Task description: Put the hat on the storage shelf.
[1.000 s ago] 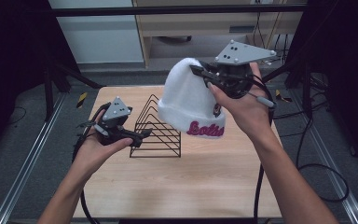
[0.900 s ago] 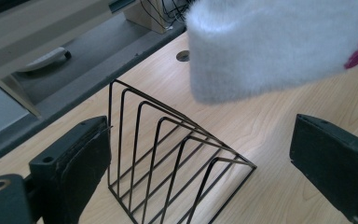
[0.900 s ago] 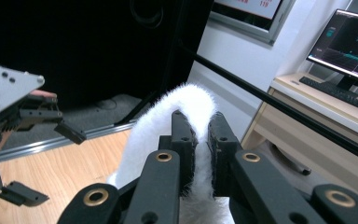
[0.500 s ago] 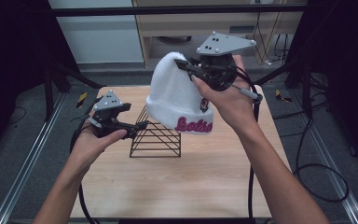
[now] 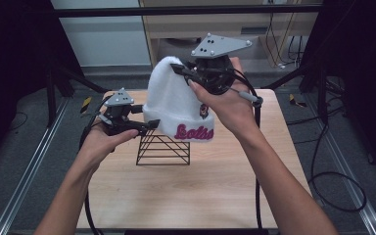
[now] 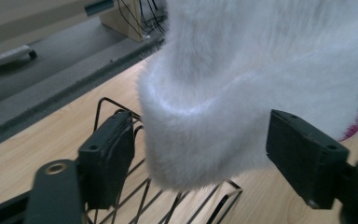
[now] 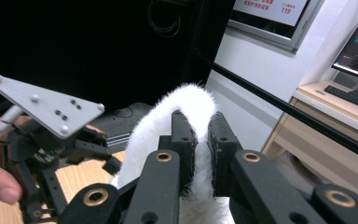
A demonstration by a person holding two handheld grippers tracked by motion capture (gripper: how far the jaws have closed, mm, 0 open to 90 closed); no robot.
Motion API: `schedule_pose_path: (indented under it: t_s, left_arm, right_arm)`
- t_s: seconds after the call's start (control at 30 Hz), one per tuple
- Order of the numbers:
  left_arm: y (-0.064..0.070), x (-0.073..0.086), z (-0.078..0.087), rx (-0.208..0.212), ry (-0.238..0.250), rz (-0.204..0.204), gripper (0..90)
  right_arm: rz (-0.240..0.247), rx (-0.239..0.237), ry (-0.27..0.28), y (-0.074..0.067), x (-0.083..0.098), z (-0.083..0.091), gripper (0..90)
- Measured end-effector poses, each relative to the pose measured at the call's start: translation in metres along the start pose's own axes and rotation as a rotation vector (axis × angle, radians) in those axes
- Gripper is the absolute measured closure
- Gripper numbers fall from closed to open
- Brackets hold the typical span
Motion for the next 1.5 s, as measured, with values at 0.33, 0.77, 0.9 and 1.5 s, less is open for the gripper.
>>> schedule_pose_path:
  t_s: [0.33,0.77,0.9,1.5]
  left_arm:
    - [0.002,-0.001,-0.005,0.029,-0.015,0.016,68.5]
    - [0.004,-0.003,0.010,-0.065,0.031,0.014,73.6]
    - [0.002,-0.001,0.014,-0.080,0.026,0.009,73.7]
    - [-0.013,0.005,0.023,-0.112,0.030,0.033,73.9]
  right_arm:
    - [-0.004,-0.015,0.002,0.000,0.002,-0.005,84.0]
    - [-0.017,-0.005,-0.001,0.008,0.008,-0.007,83.9]
    - [-0.020,-0.005,-0.003,0.008,0.009,-0.010,83.9]
    - [-0.037,-0.020,-0.022,0.009,0.017,-0.033,83.7]
Point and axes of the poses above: each handheld gripper's, and its own axes: z roughly backward along the jaws, x roughly out of its underside, y roughly to its right, the point moved 4 cm from there along -z, roughly forward along the jaws, and after that the axes turned 13 degrees about z, right-handed, at the moved point
